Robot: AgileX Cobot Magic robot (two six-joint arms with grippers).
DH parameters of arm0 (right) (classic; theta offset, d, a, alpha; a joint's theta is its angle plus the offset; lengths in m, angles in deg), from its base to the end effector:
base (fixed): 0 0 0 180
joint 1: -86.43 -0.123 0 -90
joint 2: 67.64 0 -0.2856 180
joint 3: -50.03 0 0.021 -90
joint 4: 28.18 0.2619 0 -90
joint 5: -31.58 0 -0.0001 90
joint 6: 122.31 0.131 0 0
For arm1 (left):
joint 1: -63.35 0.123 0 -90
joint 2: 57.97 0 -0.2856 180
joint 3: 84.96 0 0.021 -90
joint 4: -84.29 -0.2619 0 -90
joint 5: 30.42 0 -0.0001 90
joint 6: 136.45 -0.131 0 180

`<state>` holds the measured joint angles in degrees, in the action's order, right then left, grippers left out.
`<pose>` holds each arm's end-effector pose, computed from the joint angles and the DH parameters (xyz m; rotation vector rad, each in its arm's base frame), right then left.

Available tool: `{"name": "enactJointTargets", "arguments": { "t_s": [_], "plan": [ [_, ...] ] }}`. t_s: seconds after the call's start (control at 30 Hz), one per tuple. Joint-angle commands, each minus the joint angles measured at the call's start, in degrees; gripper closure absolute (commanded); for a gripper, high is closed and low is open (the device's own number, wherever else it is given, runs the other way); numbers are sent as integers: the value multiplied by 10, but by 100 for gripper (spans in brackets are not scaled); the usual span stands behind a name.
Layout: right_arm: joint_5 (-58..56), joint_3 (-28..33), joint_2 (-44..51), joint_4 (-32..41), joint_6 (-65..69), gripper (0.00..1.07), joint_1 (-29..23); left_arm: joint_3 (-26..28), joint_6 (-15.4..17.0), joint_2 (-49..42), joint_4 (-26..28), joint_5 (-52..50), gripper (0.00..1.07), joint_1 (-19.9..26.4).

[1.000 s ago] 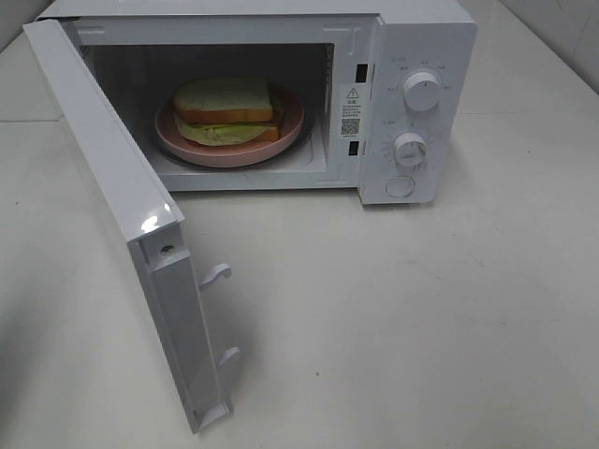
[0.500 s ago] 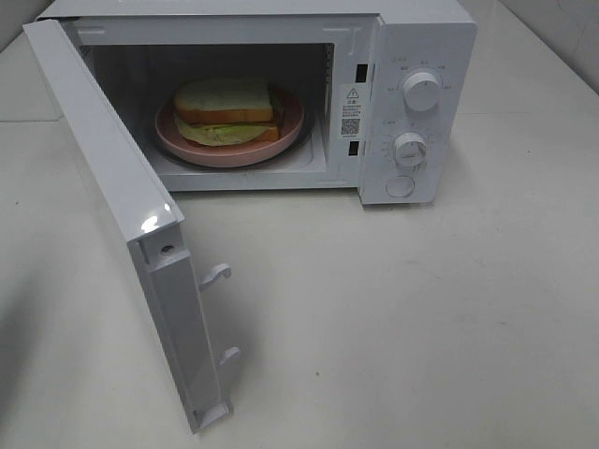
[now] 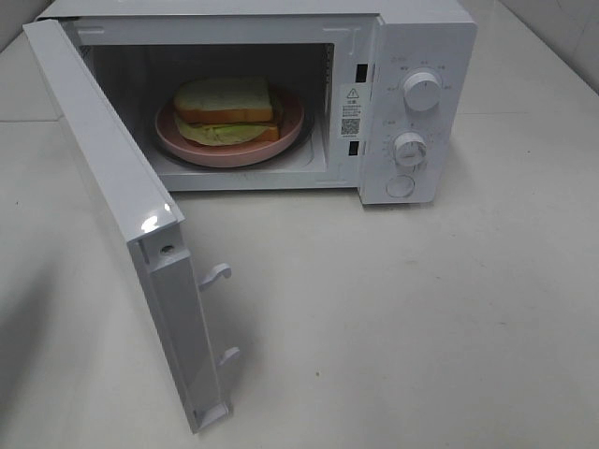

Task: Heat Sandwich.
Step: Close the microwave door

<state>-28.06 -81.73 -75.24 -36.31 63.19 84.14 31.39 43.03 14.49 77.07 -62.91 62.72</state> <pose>0.0400 -0.0144 0.2697 0.0619 2.0076 -0.0822 0.2374 -0.0114 0.1898 0.1624 1.8043 0.0130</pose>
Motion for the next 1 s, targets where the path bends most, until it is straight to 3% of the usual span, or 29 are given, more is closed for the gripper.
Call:
{"name": "enactJointTargets", "arguments": {
  "t_s": [0.03, 0.17, 0.27, 0.4, 0.57, 0.8, 1.0],
  "plan": [
    [2, 1, 16, 1, -5, 31, 3, -1, 36, 19, -26, -40, 106, 0],
    [2, 1, 16, 1, -5, 31, 3, 3, 67, 48, -75, -68, 106, 0],
    [2, 1, 16, 1, -5, 31, 3, 17, 112, 70, -115, -83, 106, 0],
    [2, 1, 16, 1, -5, 31, 3, 27, 136, 84, -133, -86, 106, -16],
    [2, 1, 16, 1, -5, 31, 3, 28, 111, 100, -126, -97, 106, -64],
    [2, 1, 16, 1, -5, 31, 3, 28, 107, 127, -124, -119, 106, -91],
    [2, 1, 16, 1, -5, 31, 3, 28, 85, 142, -72, -127, 106, -138]
  ]
}}
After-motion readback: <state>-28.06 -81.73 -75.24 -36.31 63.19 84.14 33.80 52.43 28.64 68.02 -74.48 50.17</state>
